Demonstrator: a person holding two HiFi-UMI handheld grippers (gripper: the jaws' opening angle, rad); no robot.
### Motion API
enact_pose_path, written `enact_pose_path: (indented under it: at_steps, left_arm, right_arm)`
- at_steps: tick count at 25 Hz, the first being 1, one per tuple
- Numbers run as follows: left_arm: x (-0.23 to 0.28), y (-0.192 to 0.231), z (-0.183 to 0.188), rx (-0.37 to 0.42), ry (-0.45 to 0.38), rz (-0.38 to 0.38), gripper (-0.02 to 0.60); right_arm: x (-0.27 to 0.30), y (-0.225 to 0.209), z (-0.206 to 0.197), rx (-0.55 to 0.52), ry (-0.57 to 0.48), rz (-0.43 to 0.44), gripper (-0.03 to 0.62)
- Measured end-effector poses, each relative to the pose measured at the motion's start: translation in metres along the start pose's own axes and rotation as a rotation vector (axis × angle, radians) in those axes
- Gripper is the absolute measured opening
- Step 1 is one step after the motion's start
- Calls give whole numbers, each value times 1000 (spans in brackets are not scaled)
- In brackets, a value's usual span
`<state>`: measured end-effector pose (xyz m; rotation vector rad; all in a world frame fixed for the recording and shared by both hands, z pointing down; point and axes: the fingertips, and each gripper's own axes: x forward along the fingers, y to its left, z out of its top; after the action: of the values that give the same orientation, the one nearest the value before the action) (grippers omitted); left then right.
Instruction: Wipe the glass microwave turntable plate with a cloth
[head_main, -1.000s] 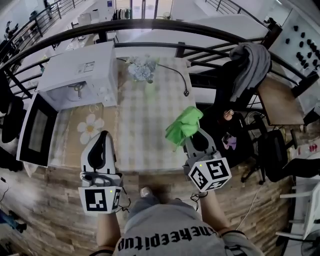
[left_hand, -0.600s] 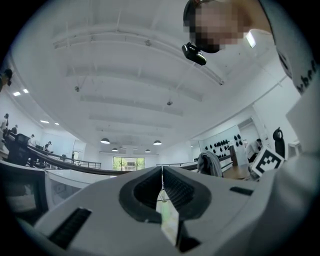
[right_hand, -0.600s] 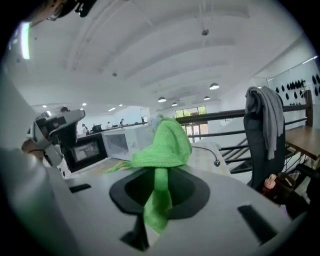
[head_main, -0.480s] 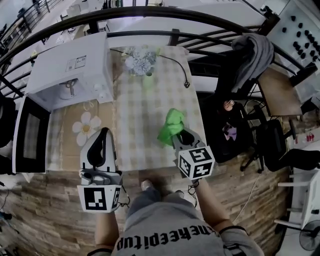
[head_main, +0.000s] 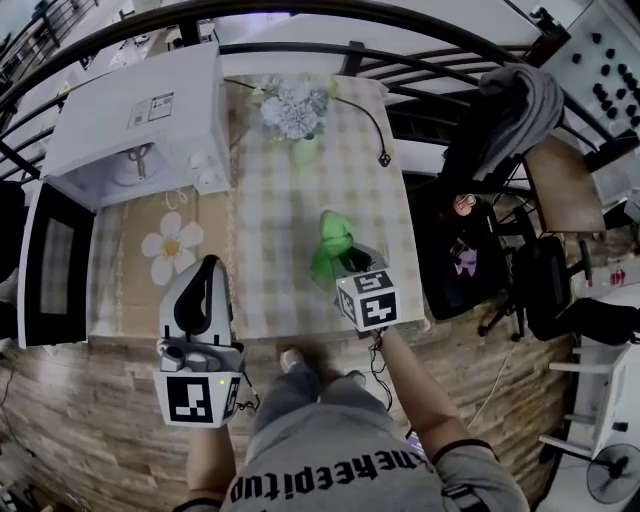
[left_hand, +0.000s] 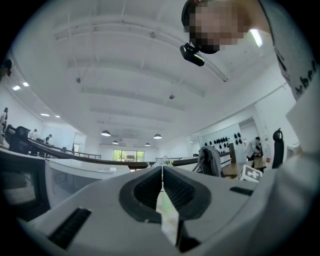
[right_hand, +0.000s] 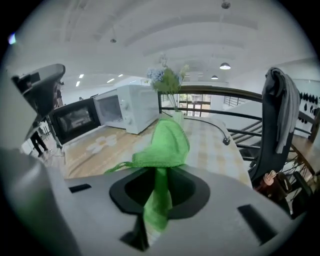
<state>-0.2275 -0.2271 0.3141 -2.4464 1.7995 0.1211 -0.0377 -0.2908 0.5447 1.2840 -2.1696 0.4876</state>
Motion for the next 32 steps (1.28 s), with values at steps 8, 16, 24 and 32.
enact_pose_path:
  at_steps: [8, 16, 24, 32]
  left_arm:
    - [1, 15, -13, -4, 29, 25, 11]
    - [1, 27, -26, -6, 66, 52, 11]
    - [4, 28, -29, -7, 73, 56, 11]
    - [6, 23, -29, -7, 75, 49, 11]
  right_arm:
    - [57, 20, -3, -61, 110, 68, 63]
    - [108, 26, -3, -116, 226, 15, 63]
    - [116, 16, -8, -212, 249, 15, 63]
    - [106, -40, -16, -106, 245, -63, 63]
